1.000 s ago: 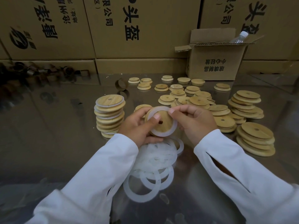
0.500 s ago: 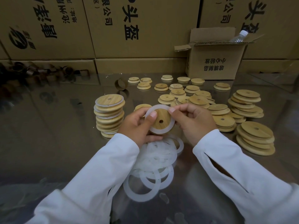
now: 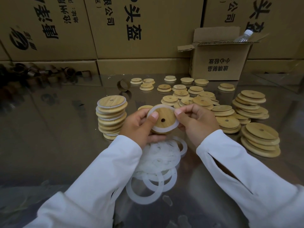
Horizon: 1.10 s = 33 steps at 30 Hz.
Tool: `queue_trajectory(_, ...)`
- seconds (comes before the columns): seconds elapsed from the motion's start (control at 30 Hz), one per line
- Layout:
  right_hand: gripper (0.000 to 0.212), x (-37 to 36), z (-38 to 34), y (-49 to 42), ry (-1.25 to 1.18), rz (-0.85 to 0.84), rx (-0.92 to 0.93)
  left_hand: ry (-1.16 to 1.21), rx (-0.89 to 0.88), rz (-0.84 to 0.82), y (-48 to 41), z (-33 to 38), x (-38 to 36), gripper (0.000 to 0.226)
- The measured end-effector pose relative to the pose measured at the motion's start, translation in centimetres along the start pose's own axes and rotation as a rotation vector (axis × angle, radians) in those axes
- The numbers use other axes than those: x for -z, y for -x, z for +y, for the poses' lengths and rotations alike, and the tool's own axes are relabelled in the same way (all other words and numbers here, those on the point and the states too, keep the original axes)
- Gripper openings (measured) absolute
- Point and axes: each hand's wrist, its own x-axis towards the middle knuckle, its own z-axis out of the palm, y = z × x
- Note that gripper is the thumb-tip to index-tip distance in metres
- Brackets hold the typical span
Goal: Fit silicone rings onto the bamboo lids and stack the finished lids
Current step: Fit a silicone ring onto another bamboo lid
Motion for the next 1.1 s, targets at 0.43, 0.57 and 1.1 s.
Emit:
queue_trajectory(0.43, 0.016, -0.3, 0.4, 0.2, 0.058, 0.02, 0.111, 0.074, 0.041, 0.034, -0.3, 0.1, 0.0, 0.016)
queue_trajectory(0.57, 0.014, -0.2, 0.7, 0.1, 0.064, 0.002, 0.062, 0.108, 0.046, 0.043, -0.4, 0.1, 0.1, 0.017)
queue_trajectory(1.1, 0.023, 0.0, 0.8, 0.3, 0.175, 0.023, 0.246, -0.157, -0.068, 0.013, -0.3, -0.7, 0.3, 0.008)
